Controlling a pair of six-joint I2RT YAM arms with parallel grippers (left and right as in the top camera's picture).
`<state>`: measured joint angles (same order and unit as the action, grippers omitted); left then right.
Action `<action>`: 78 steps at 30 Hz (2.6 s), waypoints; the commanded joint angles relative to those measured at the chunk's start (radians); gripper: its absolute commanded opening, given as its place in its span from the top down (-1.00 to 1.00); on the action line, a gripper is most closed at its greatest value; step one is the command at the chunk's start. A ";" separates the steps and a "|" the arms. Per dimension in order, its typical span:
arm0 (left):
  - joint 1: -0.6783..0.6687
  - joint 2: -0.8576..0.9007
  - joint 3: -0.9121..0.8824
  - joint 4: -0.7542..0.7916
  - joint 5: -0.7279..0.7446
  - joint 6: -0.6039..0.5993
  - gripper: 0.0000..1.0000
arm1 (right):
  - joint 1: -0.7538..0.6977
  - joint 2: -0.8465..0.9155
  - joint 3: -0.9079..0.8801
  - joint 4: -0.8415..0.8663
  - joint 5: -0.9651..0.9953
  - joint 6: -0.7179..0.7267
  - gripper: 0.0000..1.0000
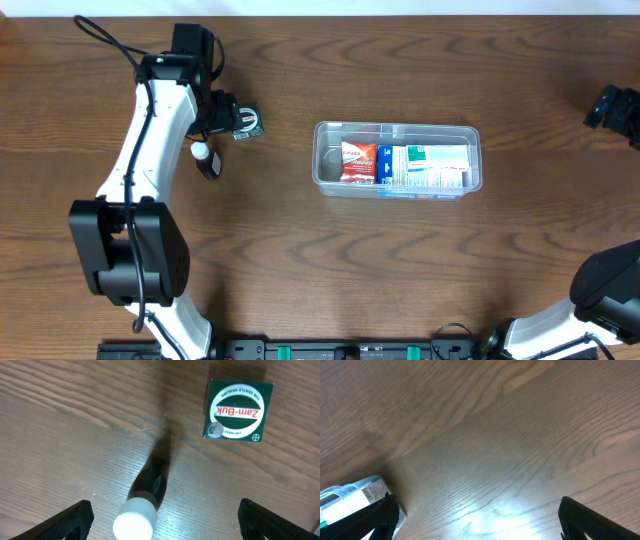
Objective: Pack container
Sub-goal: 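Move left gripper back to the dark white-capped bottle, then lower left gripper around the bottle's white cap and grasp it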
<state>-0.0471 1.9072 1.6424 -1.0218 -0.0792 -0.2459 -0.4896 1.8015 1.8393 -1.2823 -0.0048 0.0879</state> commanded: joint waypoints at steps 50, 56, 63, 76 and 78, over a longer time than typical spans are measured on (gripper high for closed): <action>0.066 0.018 -0.090 -0.010 0.064 0.082 -0.11 | -0.003 -0.016 0.013 0.000 -0.003 0.012 -0.98; 0.066 0.019 -0.090 -0.010 0.064 0.082 -0.03 | -0.003 -0.016 0.013 0.000 -0.003 0.012 -0.99; 0.066 0.025 -0.090 -0.010 0.064 0.082 -0.04 | -0.003 -0.016 0.013 0.000 -0.003 0.012 -0.98; 0.066 0.034 -0.090 -0.009 0.064 0.082 0.13 | -0.003 -0.016 0.013 0.000 -0.003 0.012 -0.99; 0.066 0.034 -0.090 -0.009 0.064 0.082 0.24 | -0.003 -0.016 0.013 0.000 -0.003 0.012 -0.99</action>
<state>0.0162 1.9247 1.5562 -1.0252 -0.0036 -0.1757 -0.4896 1.8015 1.8393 -1.2819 -0.0051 0.0879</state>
